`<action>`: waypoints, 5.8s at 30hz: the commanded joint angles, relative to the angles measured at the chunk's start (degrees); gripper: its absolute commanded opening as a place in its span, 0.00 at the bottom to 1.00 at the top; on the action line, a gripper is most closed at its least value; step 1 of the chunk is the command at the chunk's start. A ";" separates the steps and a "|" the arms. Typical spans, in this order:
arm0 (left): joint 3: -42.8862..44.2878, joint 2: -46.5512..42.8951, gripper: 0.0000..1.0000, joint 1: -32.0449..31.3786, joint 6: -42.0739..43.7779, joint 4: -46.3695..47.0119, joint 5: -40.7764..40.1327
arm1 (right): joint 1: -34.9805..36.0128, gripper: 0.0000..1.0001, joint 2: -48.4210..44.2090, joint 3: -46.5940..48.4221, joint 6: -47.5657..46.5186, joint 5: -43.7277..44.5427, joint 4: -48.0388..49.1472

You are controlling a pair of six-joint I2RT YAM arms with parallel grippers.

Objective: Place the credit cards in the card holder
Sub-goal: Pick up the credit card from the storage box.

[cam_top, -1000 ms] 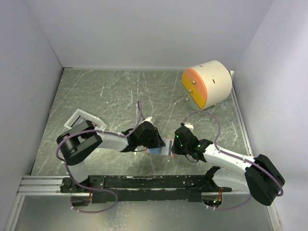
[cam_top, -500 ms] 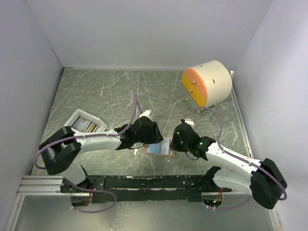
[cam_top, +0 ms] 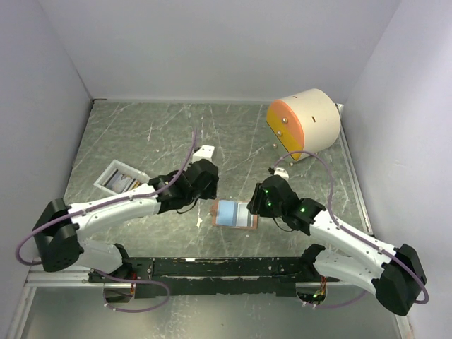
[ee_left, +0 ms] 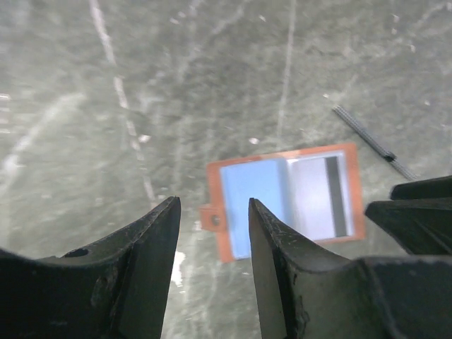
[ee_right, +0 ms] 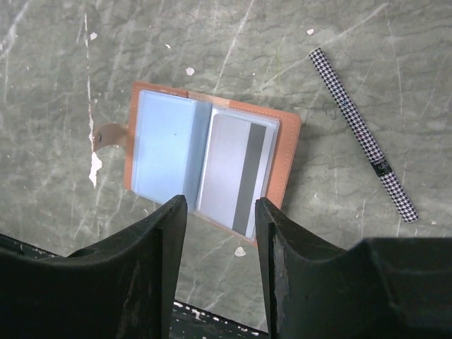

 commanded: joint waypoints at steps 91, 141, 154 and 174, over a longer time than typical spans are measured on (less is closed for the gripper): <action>-19.31 1.12 0.38 45.03 69.37 14.79 -3.63 | -0.15 0.45 -3.17 -0.83 -4.10 -4.78 4.29; -19.56 7.24 0.37 45.91 74.56 23.14 -11.74 | -0.09 0.45 -3.98 0.12 -4.74 -3.50 2.49; -18.56 5.34 0.34 45.91 77.34 24.24 -16.35 | -0.11 0.45 -4.64 -0.39 -4.56 -3.54 2.03; -17.61 7.23 0.26 46.18 77.50 23.48 -15.83 | -0.16 0.45 -3.99 -0.34 -4.47 -3.76 2.23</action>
